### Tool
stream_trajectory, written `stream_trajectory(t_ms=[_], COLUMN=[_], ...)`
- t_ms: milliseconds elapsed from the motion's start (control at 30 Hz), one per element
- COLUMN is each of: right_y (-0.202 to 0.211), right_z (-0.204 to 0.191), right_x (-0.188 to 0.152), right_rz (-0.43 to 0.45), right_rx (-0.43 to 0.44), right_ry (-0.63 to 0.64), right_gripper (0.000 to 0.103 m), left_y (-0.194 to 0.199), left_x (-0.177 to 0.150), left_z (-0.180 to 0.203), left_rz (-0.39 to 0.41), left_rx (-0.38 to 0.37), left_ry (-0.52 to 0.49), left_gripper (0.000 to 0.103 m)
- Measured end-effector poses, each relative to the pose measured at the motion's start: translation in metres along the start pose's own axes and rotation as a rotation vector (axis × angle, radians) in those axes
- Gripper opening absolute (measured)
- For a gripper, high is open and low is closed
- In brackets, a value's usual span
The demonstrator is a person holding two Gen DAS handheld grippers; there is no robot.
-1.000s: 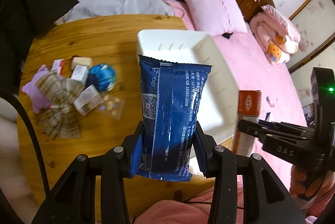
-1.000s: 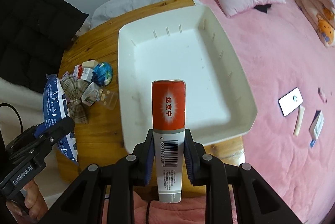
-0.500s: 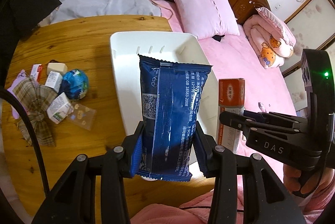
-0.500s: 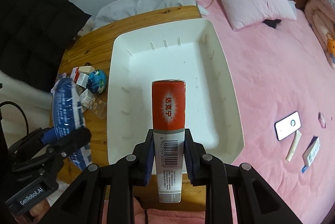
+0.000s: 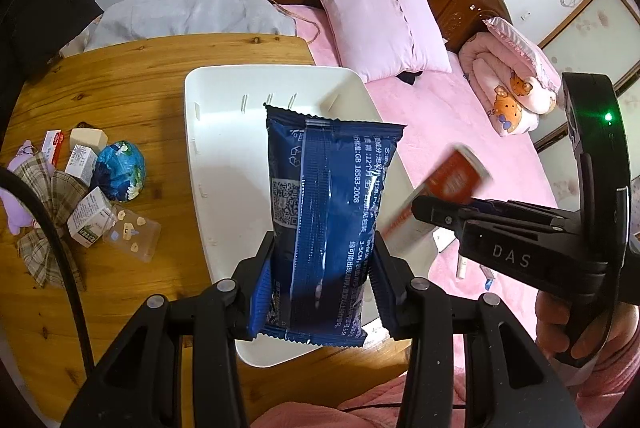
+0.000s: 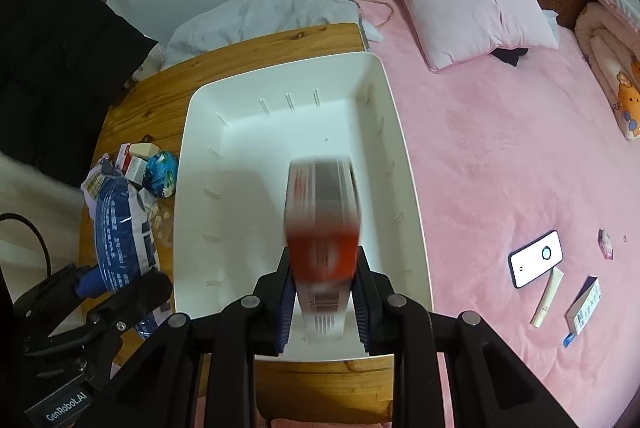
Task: Organize objects
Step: 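Carry both items over the white tray and release them inside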
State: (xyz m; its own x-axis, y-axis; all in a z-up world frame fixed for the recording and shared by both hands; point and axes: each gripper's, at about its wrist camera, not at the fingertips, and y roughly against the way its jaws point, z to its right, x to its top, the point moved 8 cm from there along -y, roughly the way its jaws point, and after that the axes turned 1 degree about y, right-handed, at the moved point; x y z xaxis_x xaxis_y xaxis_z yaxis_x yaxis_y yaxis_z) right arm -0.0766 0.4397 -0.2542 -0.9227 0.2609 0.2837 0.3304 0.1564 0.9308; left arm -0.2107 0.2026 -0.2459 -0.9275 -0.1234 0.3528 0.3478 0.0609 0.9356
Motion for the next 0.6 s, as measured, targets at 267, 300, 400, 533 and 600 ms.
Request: stream_trajectory(t_ms=[267,300,400,533,600], right_y=[0.0,0.0,0.002,0.005,0.008], right_z=[0.004,0.005,0.005,0.005,0.004], right_x=[0.004,0.004,0.004,0.004,0.004], right_rz=[0.008,0.01,0.019,0.037,0.051], right_rx=[0.027,0.029,0.034,0.042,0.049], right_ry=[-0.027,-0.029,-0.035,-0.04,-0.034], right_gripper=[0.027,0.028,0.038,0.046,0.051], left_y=[0.004,0.005,0.007,0.011,0.015], left_x=[0.003,0.003,0.005,0.007,0.007], left_z=[-0.003,-0.003,-0.005,-0.008,-0.011], left_rz=[0.017,0.021,0.029,0.05,0.072], left_rx=[0.038,0.041,0.062,0.101,0.113], left_ry=[0.001,-0.001,-0.007,-0.012,-0.007], left_gripper=[0.052,0.058,0.062,0.063,0.063])
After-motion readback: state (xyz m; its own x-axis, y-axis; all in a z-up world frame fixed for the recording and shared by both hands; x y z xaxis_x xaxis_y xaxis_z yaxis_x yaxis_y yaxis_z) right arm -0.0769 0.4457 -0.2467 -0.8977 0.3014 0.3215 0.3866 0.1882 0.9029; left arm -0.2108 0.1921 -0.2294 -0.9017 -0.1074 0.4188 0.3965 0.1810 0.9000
